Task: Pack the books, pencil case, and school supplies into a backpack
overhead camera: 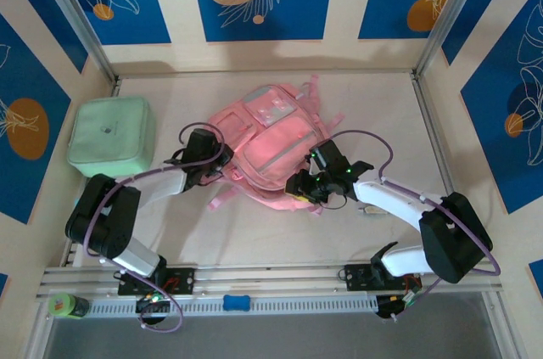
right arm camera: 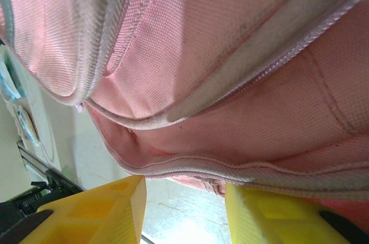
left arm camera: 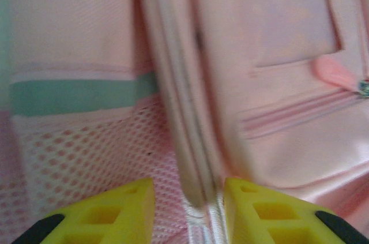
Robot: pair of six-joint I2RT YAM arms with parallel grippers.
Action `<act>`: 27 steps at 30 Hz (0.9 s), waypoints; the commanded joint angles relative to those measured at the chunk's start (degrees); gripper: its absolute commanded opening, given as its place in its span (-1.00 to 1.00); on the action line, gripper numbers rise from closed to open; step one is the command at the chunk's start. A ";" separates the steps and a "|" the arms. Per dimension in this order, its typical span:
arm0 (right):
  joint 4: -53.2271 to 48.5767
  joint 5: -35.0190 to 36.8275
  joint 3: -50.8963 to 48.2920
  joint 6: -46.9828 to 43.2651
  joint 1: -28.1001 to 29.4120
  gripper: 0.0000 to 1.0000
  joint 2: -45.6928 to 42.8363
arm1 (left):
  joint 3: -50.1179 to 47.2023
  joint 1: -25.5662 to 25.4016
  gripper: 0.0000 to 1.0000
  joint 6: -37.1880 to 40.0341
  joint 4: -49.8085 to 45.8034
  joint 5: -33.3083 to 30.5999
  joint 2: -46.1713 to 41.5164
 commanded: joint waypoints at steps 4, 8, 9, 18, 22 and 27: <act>-0.18 0.68 -0.53 0.31 -0.31 -0.17 0.18 | 0.75 -1.09 -0.32 -1.42 -1.47 -2.51 1.44; -0.28 0.76 -0.44 0.15 -0.50 -0.17 0.41 | 4.93 -1.63 -0.31 -0.35 -0.54 -0.50 4.61; -0.48 0.74 -0.32 0.17 -0.70 -0.17 0.52 | 6.07 -1.94 -0.31 0.03 -1.53 -0.85 5.17; 0.40 -0.42 -0.42 -1.57 -3.86 -0.16 1.63 | 7.62 -3.28 -0.73 -1.25 1.15 -0.30 6.32; 0.27 -1.17 1.67 -4.15 -7.37 -0.16 2.23 | 7.81 -4.02 -1.00 -0.89 0.42 -0.40 4.54; 0.29 -3.78 6.41 -8.49 -13.97 -0.16 6.33 | 6.47 -5.35 -1.00 -1.69 -1.63 -1.21 0.92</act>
